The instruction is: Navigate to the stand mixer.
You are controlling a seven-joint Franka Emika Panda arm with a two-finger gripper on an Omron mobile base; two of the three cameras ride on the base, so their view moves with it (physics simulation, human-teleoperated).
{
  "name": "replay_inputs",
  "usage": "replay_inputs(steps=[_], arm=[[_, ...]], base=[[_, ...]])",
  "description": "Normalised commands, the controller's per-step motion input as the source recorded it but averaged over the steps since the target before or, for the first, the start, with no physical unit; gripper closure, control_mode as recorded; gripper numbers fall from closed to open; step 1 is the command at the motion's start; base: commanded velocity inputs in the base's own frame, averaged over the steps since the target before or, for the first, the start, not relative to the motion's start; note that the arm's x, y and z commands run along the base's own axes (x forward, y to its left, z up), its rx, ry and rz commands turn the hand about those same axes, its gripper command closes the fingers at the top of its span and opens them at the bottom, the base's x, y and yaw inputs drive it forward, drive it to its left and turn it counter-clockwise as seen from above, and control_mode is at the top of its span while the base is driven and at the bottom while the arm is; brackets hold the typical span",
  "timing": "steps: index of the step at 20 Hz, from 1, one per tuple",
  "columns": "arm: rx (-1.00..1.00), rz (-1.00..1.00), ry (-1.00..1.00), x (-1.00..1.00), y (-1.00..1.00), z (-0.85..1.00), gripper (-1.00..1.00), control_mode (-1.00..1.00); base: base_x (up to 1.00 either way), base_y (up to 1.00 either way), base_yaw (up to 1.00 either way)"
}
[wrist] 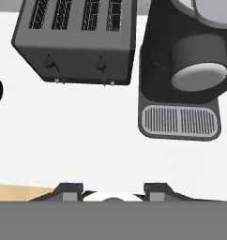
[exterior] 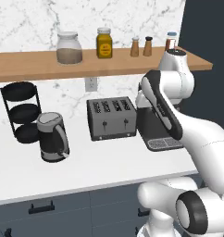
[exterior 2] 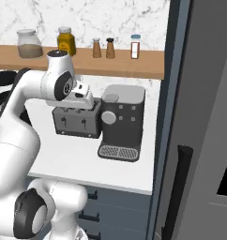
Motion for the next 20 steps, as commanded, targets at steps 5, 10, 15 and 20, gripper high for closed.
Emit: replay_inputs(steps=[5, 10, 15, 20], arm=[[0.00, 0.00, 0.00, 0.00, 0.00, 0.00, -1.00, 1.00], [0.00, 0.00, 0.00, 0.00, 0.00, 0.00, -1.00, 1.00], [0.00, 0.00, 0.00, 0.00, 0.00, 0.00, -1.00, 1.00], [0.00, 0.00, 0.00, 0.00, 0.00, 0.00, -1.00, 1.00]], base=[[-0.15, 0.00, 0.00], [-0.49, -0.08, 0.17], [-0.48, -0.24, 0.49], [-0.32, -0.18, 0.71]])
